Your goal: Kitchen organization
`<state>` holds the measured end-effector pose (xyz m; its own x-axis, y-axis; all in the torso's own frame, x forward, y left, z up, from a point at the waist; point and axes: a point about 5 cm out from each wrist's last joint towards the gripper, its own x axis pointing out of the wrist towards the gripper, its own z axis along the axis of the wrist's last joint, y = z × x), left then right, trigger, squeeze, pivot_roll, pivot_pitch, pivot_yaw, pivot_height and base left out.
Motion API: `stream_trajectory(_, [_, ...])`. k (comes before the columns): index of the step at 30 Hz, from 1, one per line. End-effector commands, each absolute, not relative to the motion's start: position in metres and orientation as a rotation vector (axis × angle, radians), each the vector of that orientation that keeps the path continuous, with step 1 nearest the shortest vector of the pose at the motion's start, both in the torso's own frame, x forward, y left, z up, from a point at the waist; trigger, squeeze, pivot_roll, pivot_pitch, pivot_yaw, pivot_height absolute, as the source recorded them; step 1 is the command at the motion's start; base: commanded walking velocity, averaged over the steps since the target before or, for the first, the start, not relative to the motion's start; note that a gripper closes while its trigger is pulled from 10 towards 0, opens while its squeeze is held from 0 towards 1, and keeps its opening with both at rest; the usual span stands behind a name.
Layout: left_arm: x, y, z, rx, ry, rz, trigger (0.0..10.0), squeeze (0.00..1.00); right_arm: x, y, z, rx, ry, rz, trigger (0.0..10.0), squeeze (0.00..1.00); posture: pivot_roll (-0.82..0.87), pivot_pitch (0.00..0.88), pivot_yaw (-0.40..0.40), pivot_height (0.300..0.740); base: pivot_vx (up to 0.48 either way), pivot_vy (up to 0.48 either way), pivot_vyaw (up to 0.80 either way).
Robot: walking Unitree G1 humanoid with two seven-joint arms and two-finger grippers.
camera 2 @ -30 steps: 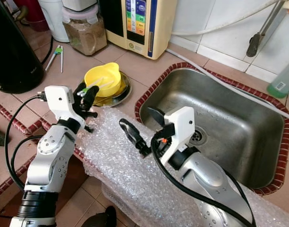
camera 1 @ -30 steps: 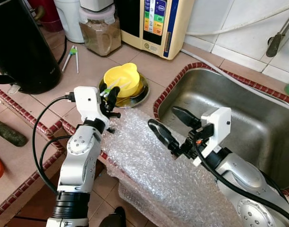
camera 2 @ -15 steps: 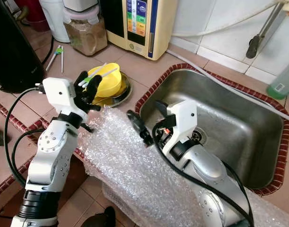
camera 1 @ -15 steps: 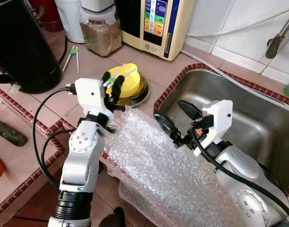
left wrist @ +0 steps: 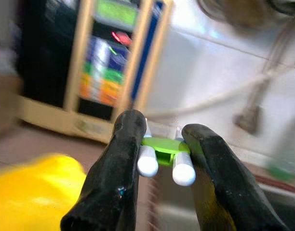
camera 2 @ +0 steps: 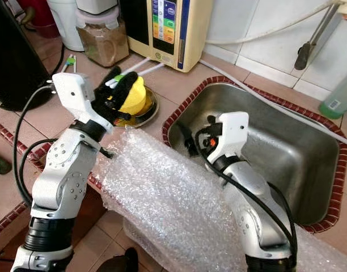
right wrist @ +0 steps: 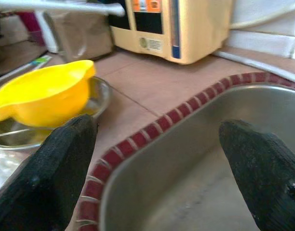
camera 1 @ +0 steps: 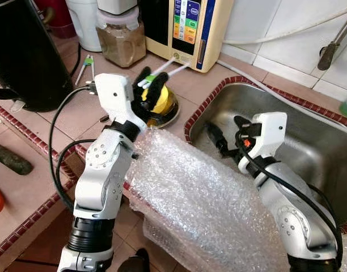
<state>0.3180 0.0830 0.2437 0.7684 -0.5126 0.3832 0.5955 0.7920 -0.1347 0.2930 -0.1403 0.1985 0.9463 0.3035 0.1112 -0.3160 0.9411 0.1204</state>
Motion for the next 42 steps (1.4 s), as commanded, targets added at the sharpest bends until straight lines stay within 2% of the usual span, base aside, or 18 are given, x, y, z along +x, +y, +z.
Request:
stream_trajectory(1, [0.317, 0.071, 0.236, -0.286, -0.256, -0.713, 0.0, 0.00, 0.292, -0.148, 0.198, 0.128, -0.086, 0.304, 10.0, 0.00, 0.03, 0.160, -0.053, 0.740, 0.000, 0.000, 0.00])
stream_trajectory(6, [0.314, 0.056, 0.232, -0.311, -0.196, -0.828, 0.0, 0.00, 0.285, -0.154, 0.212, -0.242, -0.232, 0.375, 10.0, 0.00, 0.03, 0.162, -0.049, 0.740, 0.000, 0.000, 0.00])
stream_trajectory(8, [0.314, 0.054, 0.232, -0.300, -0.193, -0.838, 0.0, 0.00, 0.284, -0.154, 0.213, -0.284, -0.240, 0.399, 10.0, 0.00, 0.03, 0.164, -0.048, 0.740, 0.000, 0.000, 0.00])
stream_trajectory(10, [0.310, 0.046, 0.231, -0.294, -0.172, -0.902, 0.0, 0.00, 0.281, -0.155, 0.218, -0.555, -0.312, 0.451, 10.0, 0.00, 0.02, 0.166, -0.052, 0.740, 0.000, 0.000, 0.00])
stream_trajectory(15, [0.308, 0.042, 0.231, -0.291, -0.155, -0.929, 0.0, 0.00, 0.280, -0.156, 0.220, -0.685, -0.358, 0.473, 10.0, 0.00, 0.02, 0.170, -0.058, 0.740, 0.000, 0.000, 0.00])
stream_trajectory(22, [0.303, 0.039, 0.232, -0.285, -0.148, -0.962, 0.0, 0.00, 0.282, -0.150, 0.213, -0.735, -0.350, 0.562, 10.0, 0.00, 0.02, 0.177, -0.058, 0.740, 0.000, 0.000, 0.00])
stream_trajectory(26, [0.301, 0.037, 0.233, -0.272, -0.145, -0.983, 0.0, 0.00, 0.300, -0.153, 0.203, -0.835, -0.339, 0.541, 10.0, 0.00, 0.02, 0.179, -0.056, 0.740, 0.000, 0.000, 0.00])
stream_trajectory(27, [0.300, 0.037, 0.232, -0.271, -0.141, -0.986, 0.0, 0.00, 0.307, -0.155, 0.204, -0.856, -0.351, 0.512, 7.1, 0.00, 0.02, 0.180, -0.057, 0.740, 0.000, 0.000, 0.00])
stream_trajectory(28, [0.299, 0.037, 0.231, -0.268, -0.138, -0.988, 0.0, 0.00, 0.311, -0.155, 0.206, -0.864, -0.362, 0.501, 2.6, 0.00, 0.02, 0.180, -0.057, 0.740, 0.000, 0.000, 0.00])
stream_trajectory(29, [0.299, 0.036, 0.231, -0.266, -0.136, -0.988, 0.0, 0.00, 0.314, -0.154, 0.207, -0.865, -0.369, 0.497, 0.0, 0.00, 0.02, 0.180, -0.057, 0.740, 0.000, 0.000, 0.00])
stream_trajectory(37, [0.297, 0.035, 0.224, -0.237, -0.121, -0.952, 0.0, 0.00, 0.328, -0.152, 0.211, -0.915, -0.400, 0.442, 0.0, 0.00, 0.02, 0.190, -0.054, 0.740, 0.000, 0.000, 0.00])
stream_trajectory(39, [0.301, 0.037, 0.221, -0.235, -0.102, -0.902, 3.7, 0.00, 0.329, -0.157, 0.210, -0.913, -0.389, 0.418, 0.0, 0.00, 0.02, 0.194, -0.051, 0.740, 0.000, 0.000, 0.00])
stream_trajectory(40, [0.301, 0.038, 0.222, -0.237, -0.103, -0.905, 3.9, 0.00, 0.328, -0.158, 0.209, -0.904, -0.387, 0.418, 0.0, 0.00, 0.02, 0.193, -0.051, 0.740, 0.000, 0.000, 0.00])
stream_trajectory(42, [0.301, 0.038, 0.222, -0.232, -0.106, -0.904, 5.9, 0.00, 0.328, -0.161, 0.208, -0.912, -0.384, 0.408, 0.0, 0.00, 0.02, 0.195, -0.049, 0.740, 0.000, 0.000, 0.00])
